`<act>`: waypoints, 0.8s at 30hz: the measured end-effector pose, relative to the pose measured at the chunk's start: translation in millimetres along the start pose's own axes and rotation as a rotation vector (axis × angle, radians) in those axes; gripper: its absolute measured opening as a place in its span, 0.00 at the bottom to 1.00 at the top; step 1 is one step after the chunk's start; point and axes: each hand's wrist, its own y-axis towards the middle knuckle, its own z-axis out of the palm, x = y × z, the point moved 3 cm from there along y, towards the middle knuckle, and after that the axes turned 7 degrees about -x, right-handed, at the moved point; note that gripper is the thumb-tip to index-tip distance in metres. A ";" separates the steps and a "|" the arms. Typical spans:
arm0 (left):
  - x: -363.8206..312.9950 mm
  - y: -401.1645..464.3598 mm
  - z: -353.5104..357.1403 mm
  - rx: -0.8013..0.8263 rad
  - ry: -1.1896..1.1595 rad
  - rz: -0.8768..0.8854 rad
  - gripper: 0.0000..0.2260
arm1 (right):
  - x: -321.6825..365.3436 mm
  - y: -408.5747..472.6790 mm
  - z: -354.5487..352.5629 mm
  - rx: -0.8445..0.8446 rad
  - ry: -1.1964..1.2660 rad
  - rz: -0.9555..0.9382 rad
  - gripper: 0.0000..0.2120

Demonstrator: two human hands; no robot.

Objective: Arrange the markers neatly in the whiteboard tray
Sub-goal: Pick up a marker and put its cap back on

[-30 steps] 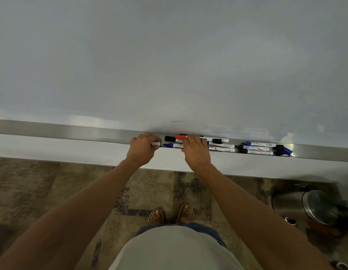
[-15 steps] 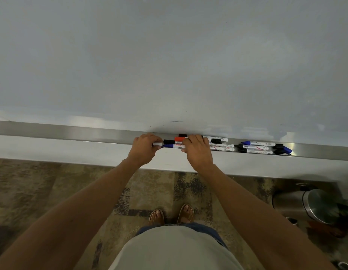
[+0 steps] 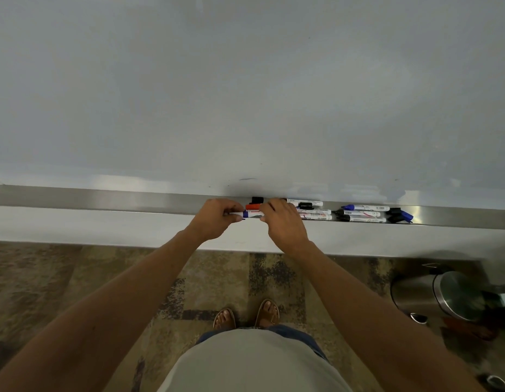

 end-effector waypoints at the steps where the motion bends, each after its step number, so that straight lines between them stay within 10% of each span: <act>1: -1.8 0.3 0.1 0.007 -0.026 -0.007 0.05 | -0.2 -0.8 -0.4 -0.007 0.008 0.001 0.11; 12: -22.0 -6.0 8.0 0.101 -0.573 -0.253 0.03 | 7.2 -11.7 -6.5 -0.125 -0.048 0.086 0.35; 24: -22.4 -14.8 22.0 0.274 -0.560 -0.376 0.07 | 19.7 -17.9 -2.6 -0.044 -0.103 0.148 0.33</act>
